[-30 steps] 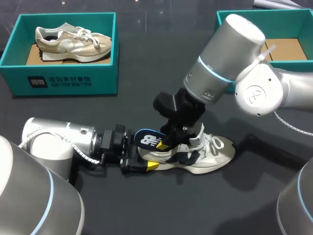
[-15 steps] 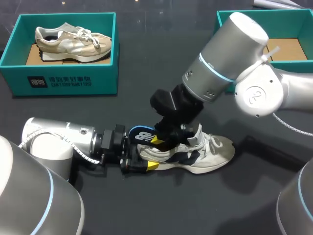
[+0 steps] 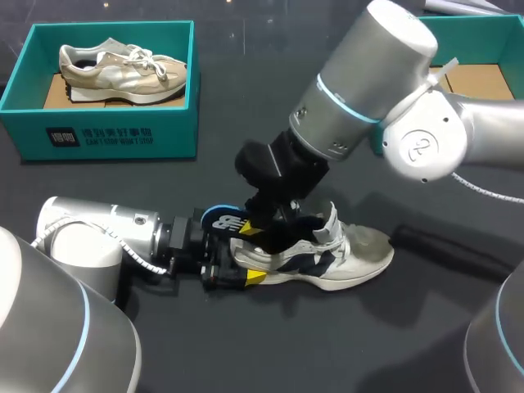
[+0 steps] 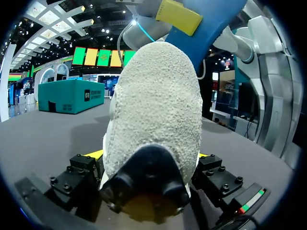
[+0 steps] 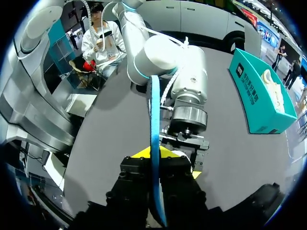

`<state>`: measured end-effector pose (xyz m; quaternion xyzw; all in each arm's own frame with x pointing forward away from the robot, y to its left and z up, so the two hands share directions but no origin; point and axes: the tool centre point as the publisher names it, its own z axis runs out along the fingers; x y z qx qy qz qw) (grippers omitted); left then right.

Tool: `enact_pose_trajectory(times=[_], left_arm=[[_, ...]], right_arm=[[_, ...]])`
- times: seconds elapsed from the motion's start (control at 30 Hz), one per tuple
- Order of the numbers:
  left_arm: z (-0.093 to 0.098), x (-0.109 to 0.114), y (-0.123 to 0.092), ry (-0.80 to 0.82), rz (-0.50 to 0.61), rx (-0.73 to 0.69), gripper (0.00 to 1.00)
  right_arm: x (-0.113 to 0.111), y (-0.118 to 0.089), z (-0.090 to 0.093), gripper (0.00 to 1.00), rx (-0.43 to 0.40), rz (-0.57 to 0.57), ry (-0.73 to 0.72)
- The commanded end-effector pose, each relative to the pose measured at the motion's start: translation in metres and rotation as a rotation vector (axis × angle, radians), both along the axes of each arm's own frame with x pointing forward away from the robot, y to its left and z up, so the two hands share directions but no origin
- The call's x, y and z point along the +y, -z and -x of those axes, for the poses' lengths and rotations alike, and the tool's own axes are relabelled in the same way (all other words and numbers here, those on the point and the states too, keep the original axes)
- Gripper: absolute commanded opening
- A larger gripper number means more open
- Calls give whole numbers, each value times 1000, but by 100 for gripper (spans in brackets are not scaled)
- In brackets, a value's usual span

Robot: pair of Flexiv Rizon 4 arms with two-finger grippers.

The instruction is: Take the shoe out of the shoebox, open the shoe tongue, remove and reinsert the insole, then place the shoe into the shoebox

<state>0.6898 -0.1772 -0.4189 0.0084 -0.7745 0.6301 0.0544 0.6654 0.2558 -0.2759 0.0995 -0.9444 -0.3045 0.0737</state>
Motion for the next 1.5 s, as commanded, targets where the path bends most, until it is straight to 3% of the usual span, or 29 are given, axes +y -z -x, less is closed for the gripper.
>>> enact_pose_trajectory(times=[0.03, 0.13, 0.2, 0.23, 0.6, 0.63, 0.77, 0.87, 0.9, 1.33, 1.5], left_arm=[[1, 1, 2, -1, -1, 0, 0], [1, 1, 2, -1, -1, 0, 0], [1, 1, 2, -1, -1, 0, 0], [1, 1, 2, -1, -1, 0, 0], [1, 1, 2, -1, -1, 0, 0], [1, 1, 2, -1, -1, 0, 0], [1, 1, 2, -1, -1, 0, 0], [1, 1, 2, -1, -1, 0, 0], [1, 1, 2, -1, -1, 0, 0], [1, 1, 2, -1, -1, 0, 0], [1, 1, 2, -1, -1, 0, 0]], right_arm=[[-3, -34, 11, 0, -41, -167, -45], [-7, -64, 11, 0, -24, -248, -44], [-10, -80, 11, 0, 60, -312, -61], [-11, -89, 12, 0, 65, -360, -93], [-11, -89, 12, 0, 65, -360, -93], [-11, -94, 14, 0, 61, -417, -116], [-25, -137, 21, 0, 20, -522, -131], [-44, -165, 22, 0, 114, -691, -131], [-49, -167, 21, 0, 155, -714, -119], [-53, -169, 23, 0, 149, -680, -82], [-82, -181, 31, 0, 192, -775, -2]])
